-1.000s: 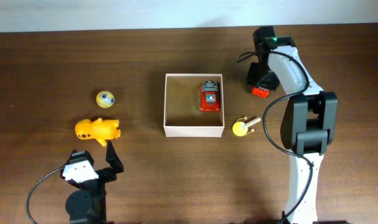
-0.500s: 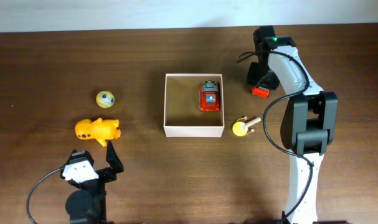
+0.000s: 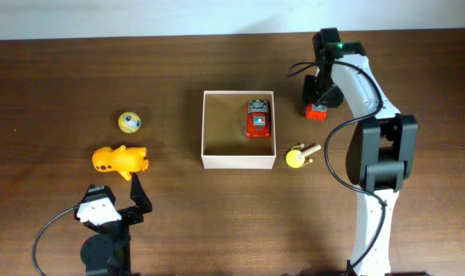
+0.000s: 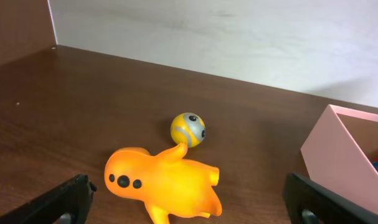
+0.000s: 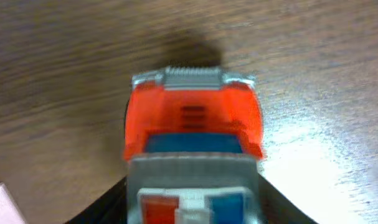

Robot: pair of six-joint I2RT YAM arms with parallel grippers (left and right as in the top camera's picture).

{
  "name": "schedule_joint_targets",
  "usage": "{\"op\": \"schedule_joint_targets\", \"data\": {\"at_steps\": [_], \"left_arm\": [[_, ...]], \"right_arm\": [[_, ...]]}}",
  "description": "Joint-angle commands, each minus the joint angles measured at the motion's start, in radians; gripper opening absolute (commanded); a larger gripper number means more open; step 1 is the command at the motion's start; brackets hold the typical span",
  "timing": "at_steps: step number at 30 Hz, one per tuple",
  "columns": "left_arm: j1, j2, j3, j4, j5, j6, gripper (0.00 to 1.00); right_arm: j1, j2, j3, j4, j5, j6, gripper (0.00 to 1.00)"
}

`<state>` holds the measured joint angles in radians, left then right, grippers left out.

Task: Pack container
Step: 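Lower and close the right gripper on the second fire truck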

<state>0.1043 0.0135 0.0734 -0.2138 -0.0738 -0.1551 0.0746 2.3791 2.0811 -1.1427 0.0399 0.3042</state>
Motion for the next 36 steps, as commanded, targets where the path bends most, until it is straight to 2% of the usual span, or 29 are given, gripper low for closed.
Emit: {"op": "schedule_joint_targets", "data": {"at_steps": [1, 9, 17, 29, 30, 36], "left_arm": [[0.001, -0.008, -0.009, 0.003, 0.015, -0.001, 0.99], [0.001, -0.008, -0.009, 0.003, 0.015, -0.001, 0.99], [0.001, -0.008, -0.009, 0.003, 0.015, -0.001, 0.99], [0.001, -0.008, -0.009, 0.003, 0.015, -0.001, 0.99], [0.001, -0.008, -0.009, 0.003, 0.015, -0.001, 0.99], [0.001, -0.008, -0.009, 0.003, 0.015, -0.001, 0.99]], "right_arm": [[-0.003, -0.073, 0.075, -0.016, -0.045, -0.048, 0.51], [-0.003, -0.073, 0.180, -0.057, -0.056, -0.091, 0.52], [-0.005, -0.069, 0.180, -0.082, -0.055, -0.192, 0.52], [-0.031, -0.066, 0.116, -0.083, -0.052, -0.201, 0.53], [-0.031, -0.066, 0.106, -0.079, -0.052, -0.201, 0.58], [-0.030, -0.066, 0.045, -0.049, -0.057, -0.200, 0.62]]}}
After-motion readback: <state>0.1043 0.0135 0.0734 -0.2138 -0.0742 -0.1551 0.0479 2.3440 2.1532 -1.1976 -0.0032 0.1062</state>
